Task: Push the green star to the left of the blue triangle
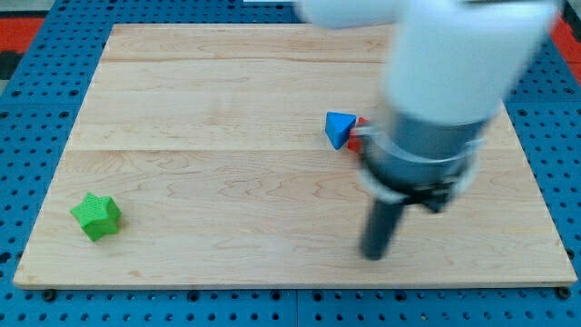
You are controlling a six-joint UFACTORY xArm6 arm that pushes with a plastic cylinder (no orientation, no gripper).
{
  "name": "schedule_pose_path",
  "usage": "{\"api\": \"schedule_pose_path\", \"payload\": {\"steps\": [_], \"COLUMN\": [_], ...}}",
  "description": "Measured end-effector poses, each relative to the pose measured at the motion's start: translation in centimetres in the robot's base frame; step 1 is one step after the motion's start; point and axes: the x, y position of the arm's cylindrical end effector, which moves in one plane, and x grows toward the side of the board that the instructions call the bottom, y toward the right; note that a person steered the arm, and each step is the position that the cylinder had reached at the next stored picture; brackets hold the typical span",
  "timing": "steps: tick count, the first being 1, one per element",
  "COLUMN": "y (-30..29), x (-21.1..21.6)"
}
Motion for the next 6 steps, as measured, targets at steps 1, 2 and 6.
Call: {"api": "schedule_pose_path", "payload": {"steps": [1,2,6], "y": [-11.3,-21.8,-21.0], "x": [0.6,1.0,-5.8]}}
